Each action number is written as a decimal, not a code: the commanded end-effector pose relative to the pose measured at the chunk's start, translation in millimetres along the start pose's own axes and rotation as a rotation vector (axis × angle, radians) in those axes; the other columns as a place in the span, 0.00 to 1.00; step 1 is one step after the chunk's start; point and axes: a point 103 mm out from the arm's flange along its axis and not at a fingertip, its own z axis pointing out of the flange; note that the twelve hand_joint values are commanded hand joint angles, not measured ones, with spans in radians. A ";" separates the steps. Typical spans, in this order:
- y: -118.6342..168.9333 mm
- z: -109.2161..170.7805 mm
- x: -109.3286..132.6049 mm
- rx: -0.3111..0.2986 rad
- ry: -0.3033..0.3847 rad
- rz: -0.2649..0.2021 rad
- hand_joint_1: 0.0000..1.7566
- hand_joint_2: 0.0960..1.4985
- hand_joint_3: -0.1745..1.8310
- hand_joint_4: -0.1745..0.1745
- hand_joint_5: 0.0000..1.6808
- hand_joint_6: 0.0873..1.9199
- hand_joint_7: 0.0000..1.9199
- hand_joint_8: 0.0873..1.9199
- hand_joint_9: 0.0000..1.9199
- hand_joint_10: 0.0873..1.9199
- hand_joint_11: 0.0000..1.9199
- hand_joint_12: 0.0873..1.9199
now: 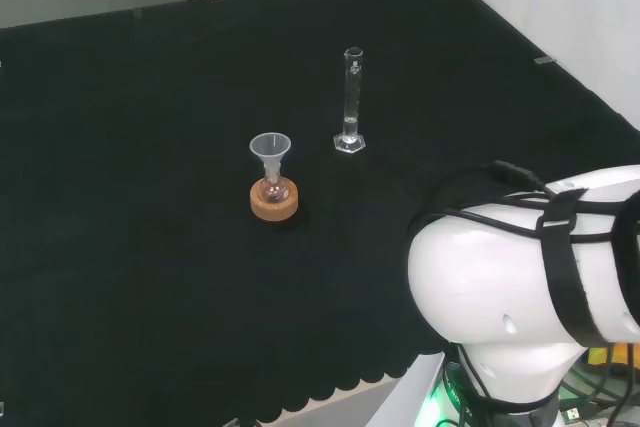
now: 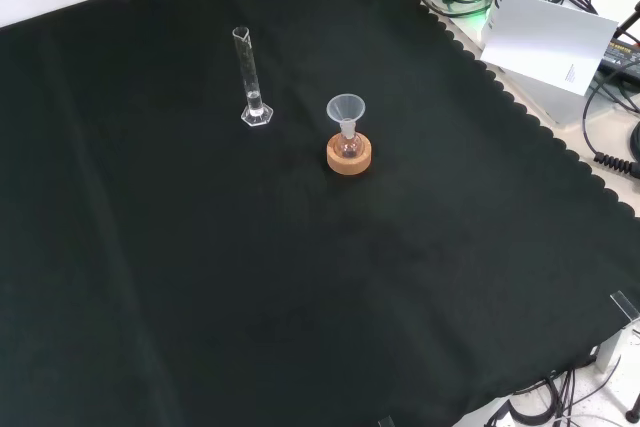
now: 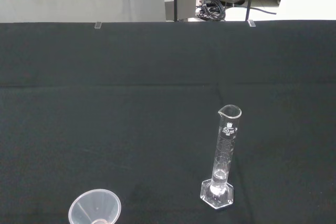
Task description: Pick up the graduated cylinder.
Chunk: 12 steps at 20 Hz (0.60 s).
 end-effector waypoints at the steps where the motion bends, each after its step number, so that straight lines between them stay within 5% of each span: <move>1: 0.1 -0.1 0.1 -0.008 -0.009 0.001 0.18 0.83 0.08 0.39 0.16 0.00 0.00 0.28 0.25 0.00 0.04 0.72; 12: 5.4 5.5 -10.0 -0.003 0.001 0.014 0.10 0.88 0.09 0.41 0.17 0.00 0.01 0.27 0.25 0.00 0.05 0.71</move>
